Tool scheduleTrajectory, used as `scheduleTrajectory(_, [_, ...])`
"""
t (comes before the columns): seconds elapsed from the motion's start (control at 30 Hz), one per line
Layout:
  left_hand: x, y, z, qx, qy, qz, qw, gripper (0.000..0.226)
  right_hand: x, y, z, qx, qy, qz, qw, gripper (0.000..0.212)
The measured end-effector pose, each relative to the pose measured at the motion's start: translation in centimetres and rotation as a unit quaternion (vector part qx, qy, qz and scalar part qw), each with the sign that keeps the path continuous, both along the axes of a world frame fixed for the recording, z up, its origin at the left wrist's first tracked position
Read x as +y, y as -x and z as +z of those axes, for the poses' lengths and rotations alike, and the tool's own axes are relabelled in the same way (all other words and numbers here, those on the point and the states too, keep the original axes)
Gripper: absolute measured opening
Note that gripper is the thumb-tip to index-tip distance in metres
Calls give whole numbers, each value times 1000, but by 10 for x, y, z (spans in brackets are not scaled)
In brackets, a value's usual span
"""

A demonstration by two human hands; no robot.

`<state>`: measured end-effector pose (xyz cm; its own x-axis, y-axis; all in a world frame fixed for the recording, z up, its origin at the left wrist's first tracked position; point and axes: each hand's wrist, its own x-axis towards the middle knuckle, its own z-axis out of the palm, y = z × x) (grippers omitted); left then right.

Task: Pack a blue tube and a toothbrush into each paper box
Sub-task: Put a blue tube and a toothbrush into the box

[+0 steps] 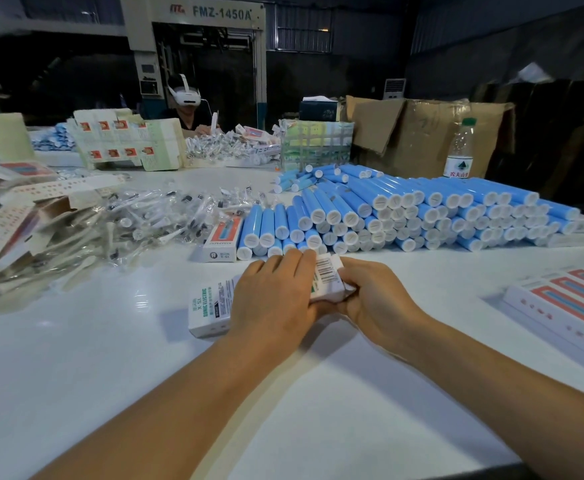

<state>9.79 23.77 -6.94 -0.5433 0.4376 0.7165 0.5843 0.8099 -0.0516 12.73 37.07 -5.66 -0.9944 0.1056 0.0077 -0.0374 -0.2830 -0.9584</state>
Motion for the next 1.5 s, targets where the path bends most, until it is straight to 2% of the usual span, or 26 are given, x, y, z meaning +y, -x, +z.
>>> scheduleTrajectory(0.17, [2, -1, -1, -28, 32, -3, 999, 68, -3, -1, -1, -10, -13, -26, 1000, 33])
scheduleTrajectory(0.33, [4, -1, 0, -55, 34, -7, 998, 77, -7, -1, -5, 19, -98, -39, 994, 22])
scheduleTrajectory(0.47, [1, 4, -2, -55, 6, -6, 998, 67, -8, -1, -6, 34, -157, -39, 986, 36])
scheduleTrajectory(0.53, [-2, 7, -1, -60, -5, 10, 998, 67, -8, -4, -7, 57, -198, -73, 976, 34])
scheduleTrajectory(0.7, [-4, 12, -1, -84, -22, 42, 995, 67, -4, -7, -6, 81, -272, -168, 944, 5])
scheduleTrajectory(0.93, [0, 7, -1, -64, -1, 61, 996, 65, -10, -9, -12, 143, -347, -217, 901, 19])
scheduleTrajectory(1.07, [1, 4, 3, -63, -5, 66, 996, 60, -12, -10, -11, 166, -340, -222, 899, 25])
scheduleTrajectory(1.3, [1, 5, 5, -58, 2, 66, 996, 60, -13, -10, -11, 185, -335, -221, 897, 22])
scheduleTrajectory(1.5, [-1, 8, 8, -72, 10, 76, 994, 66, -11, -9, -10, 207, -350, -193, 893, 27])
